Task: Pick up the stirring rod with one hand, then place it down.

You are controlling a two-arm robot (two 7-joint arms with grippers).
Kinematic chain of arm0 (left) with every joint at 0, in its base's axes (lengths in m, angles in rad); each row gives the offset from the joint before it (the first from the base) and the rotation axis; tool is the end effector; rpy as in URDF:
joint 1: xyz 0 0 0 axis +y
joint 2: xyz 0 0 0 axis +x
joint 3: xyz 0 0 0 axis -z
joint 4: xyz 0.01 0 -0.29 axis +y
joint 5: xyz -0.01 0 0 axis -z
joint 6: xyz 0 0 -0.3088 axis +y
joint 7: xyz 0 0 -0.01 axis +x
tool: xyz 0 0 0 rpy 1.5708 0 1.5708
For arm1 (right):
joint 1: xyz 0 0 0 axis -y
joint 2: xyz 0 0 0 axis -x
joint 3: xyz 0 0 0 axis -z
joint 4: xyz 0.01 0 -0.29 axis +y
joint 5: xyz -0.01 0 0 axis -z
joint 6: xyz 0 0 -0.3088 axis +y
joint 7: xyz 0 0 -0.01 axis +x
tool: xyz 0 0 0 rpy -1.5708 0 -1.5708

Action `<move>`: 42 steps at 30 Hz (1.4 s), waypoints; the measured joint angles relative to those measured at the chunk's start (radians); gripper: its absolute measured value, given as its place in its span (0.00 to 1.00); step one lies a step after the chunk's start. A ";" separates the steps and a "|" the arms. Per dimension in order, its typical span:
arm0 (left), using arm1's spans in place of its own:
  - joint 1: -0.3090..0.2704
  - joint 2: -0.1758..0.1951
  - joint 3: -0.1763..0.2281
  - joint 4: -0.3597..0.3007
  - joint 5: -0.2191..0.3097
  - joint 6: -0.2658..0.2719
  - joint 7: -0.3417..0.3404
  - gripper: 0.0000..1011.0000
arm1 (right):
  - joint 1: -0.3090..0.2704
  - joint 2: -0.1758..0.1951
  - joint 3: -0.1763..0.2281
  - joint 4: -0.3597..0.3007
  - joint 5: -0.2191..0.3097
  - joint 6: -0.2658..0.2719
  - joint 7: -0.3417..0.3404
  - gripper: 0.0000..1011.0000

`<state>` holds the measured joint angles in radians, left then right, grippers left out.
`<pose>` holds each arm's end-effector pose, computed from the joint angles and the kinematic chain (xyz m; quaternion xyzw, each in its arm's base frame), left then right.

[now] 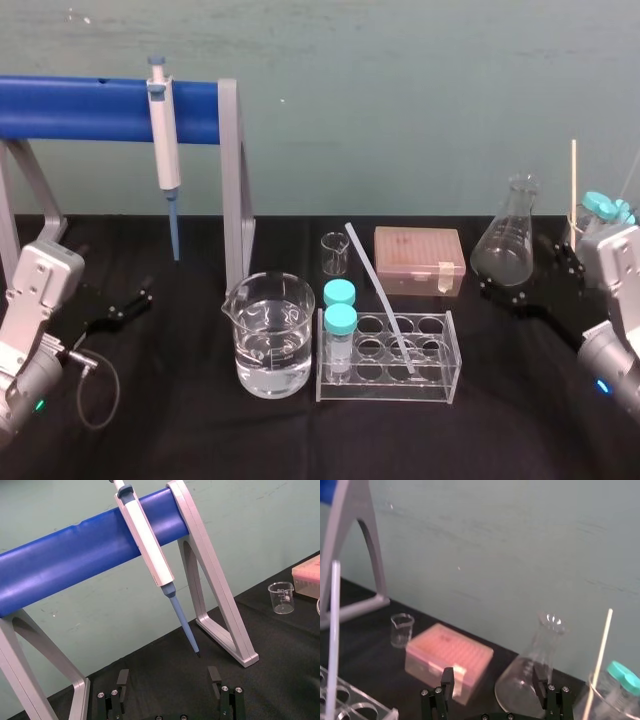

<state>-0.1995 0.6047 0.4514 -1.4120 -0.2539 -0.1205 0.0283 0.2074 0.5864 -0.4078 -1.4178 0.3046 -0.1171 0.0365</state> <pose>0.3581 0.0827 -0.3023 0.1415 -0.1325 0.5799 0.7913 0.3650 -0.0856 -0.2912 -0.1122 -0.1128 -0.5751 0.8024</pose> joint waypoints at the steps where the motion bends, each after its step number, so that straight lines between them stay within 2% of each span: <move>1: 0.000 0.000 0.000 0.000 0.000 0.000 0.000 0.99 | 0.004 -0.002 0.007 -0.003 0.016 0.004 0.019 0.99; 6: 0.000 0.000 0.000 0.000 0.000 0.000 0.000 0.99 | 0.027 -0.012 0.031 -0.019 0.099 0.051 0.111 0.99; 13: 0.000 0.000 0.000 0.000 0.000 0.000 0.000 0.99 | 0.082 -0.043 0.050 -0.034 0.251 0.204 0.282 0.99; 18: 0.000 0.000 0.000 0.000 0.000 0.000 0.000 0.99 | 0.116 -0.072 0.046 -0.029 0.301 0.266 0.356 0.99; 22: 0.000 0.000 0.000 0.000 0.000 0.000 0.000 0.99 | 0.149 -0.094 0.025 -0.017 0.335 0.309 0.410 0.99; 28: 0.000 0.000 0.000 0.000 0.000 0.000 0.000 0.99 | 0.193 -0.111 -0.023 0.012 0.343 0.331 0.451 0.99; 32: 0.000 0.000 0.000 0.000 0.000 0.000 0.000 0.99 | 0.234 -0.128 -0.065 0.054 0.327 0.339 0.467 0.99; 42: 0.000 0.000 0.000 0.000 0.000 0.000 0.000 0.99 | 0.298 -0.167 -0.112 0.143 0.292 0.345 0.469 0.99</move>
<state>-0.1995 0.6047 0.4514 -1.4120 -0.2539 -0.1205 0.0283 0.5052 0.4192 -0.5198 -1.2750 0.5963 0.2275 0.5052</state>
